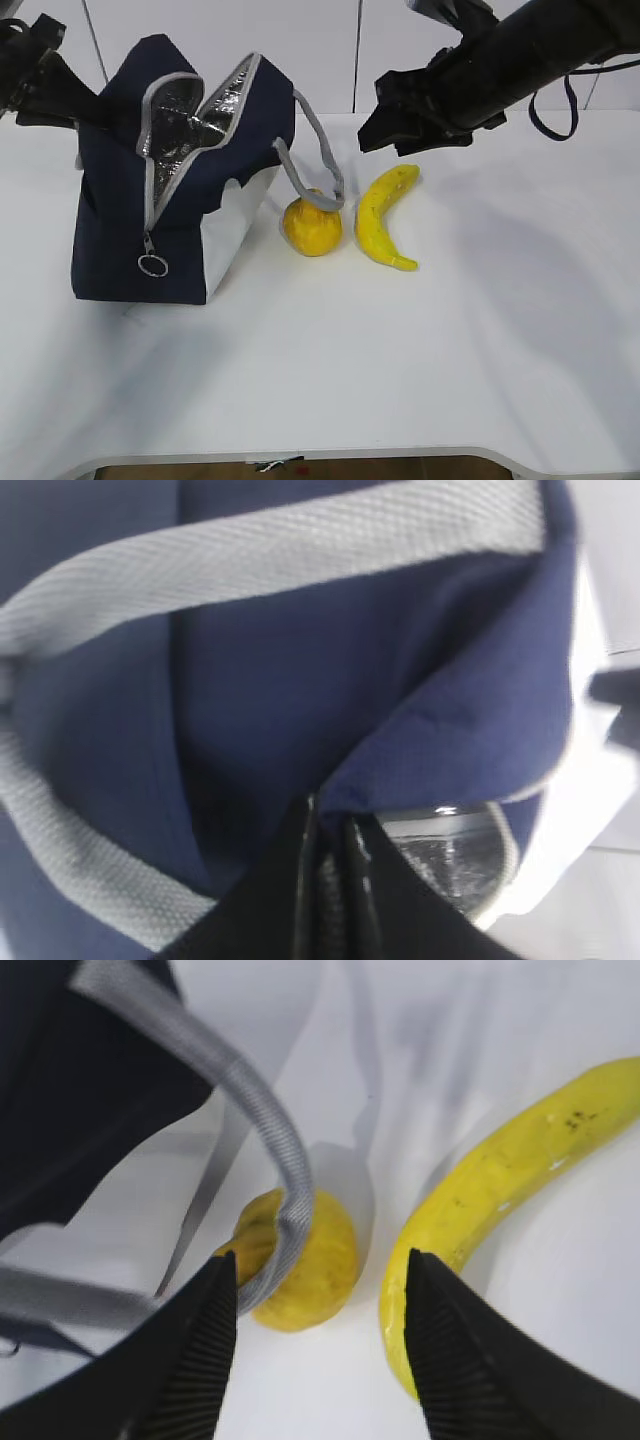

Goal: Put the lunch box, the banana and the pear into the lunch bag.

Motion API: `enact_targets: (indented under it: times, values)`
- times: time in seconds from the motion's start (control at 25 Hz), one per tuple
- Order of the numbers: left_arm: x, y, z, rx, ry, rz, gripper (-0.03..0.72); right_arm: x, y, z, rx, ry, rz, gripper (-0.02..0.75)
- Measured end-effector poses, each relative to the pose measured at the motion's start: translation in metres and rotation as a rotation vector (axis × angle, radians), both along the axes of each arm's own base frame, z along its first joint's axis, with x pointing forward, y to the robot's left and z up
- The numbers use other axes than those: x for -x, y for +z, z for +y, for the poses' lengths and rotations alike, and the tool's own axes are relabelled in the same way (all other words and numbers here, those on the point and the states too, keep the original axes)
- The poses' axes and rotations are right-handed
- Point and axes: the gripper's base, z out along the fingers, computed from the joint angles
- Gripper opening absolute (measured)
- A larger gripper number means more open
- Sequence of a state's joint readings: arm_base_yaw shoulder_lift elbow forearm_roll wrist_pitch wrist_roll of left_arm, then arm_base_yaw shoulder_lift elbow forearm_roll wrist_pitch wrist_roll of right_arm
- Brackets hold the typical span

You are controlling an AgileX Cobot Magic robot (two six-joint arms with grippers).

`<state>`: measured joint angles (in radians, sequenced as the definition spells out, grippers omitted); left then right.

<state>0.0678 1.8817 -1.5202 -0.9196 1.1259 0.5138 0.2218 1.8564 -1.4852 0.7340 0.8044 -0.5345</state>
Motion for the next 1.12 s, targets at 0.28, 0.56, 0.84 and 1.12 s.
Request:
enact_targets:
  times: [0.28,0.56,0.84,1.12]
  values:
    - [0.002,-0.002,0.002,-0.026,-0.009,0.029,0.014,-0.023,-0.019,-0.005,-0.02,-0.209,-0.004,0.44]
    - [0.003,-0.002,0.001,-0.023,-0.019,0.037,0.014,-0.044,-0.059,-0.003,-0.009,-0.268,0.046,0.44]
    - [0.003,-0.002,0.001,-0.023,-0.019,0.037,0.014,-0.058,-0.078,-0.002,0.01,-0.284,0.043,0.44]
    - [0.003,-0.002,0.001,-0.023,-0.019,0.038,0.014,-0.061,-0.09,-0.003,0.042,-0.285,0.05,0.44]
